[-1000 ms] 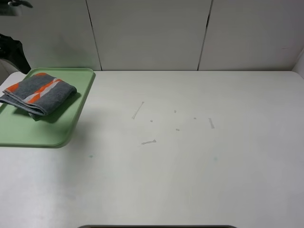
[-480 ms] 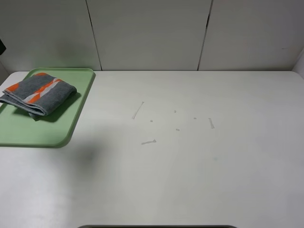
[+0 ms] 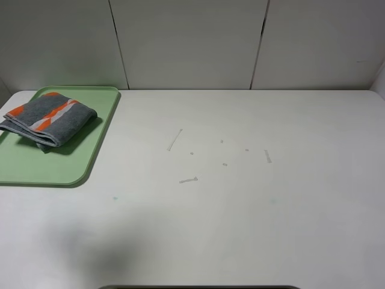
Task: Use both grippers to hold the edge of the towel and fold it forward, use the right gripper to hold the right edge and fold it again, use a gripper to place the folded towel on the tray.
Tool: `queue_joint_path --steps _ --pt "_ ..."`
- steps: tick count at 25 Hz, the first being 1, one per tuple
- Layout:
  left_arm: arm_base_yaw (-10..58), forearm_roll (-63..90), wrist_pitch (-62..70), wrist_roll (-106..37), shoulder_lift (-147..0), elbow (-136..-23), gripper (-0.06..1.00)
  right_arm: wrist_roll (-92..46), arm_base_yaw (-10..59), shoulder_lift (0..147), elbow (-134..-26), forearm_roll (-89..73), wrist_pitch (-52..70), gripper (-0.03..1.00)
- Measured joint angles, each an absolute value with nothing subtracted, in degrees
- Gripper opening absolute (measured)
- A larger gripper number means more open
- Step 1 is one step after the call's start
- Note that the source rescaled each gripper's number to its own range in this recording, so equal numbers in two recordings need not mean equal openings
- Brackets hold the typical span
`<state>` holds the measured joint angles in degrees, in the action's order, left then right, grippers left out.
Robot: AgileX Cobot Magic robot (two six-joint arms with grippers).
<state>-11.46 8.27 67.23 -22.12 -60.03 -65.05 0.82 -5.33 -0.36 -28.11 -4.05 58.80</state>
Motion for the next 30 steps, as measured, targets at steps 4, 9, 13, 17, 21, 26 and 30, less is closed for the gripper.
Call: queue_joint_path --steps 4,9,13,17,21,26,30 --pt "-11.5 10.6 67.3 -22.6 -50.3 -58.9 0.95 0.8 -5.3 -0.4 -28.1 -4.0 58.8 1.00" --pt "-11.5 10.9 67.3 -22.9 -39.0 -52.1 0.95 0.8 -5.3 -0.4 -28.1 -4.0 58.8 1.00" --pt "-11.5 11.6 67.3 -22.9 -30.8 -48.3 0.95 0.8 -5.3 -0.4 -28.1 -4.0 58.8 1.00" --pt "-11.5 11.9 67.3 -22.7 -22.9 -44.5 0.95 0.8 -5.3 -0.4 -28.1 -4.0 58.8 1.00" --pt "-11.5 11.9 65.9 -21.7 -14.0 -39.6 0.95 0.8 -5.3 -0.4 -28.1 -4.0 58.8 1.00" --pt "-8.5 11.4 62.4 -16.5 -5.8 -33.7 0.95 0.8 -5.3 -0.4 -28.1 -4.0 58.8 1.00" --pt "-5.0 8.6 61.8 -12.5 -2.8 -30.2 0.95 0.8 -5.3 -0.4 -28.1 -4.0 58.8 1.00"
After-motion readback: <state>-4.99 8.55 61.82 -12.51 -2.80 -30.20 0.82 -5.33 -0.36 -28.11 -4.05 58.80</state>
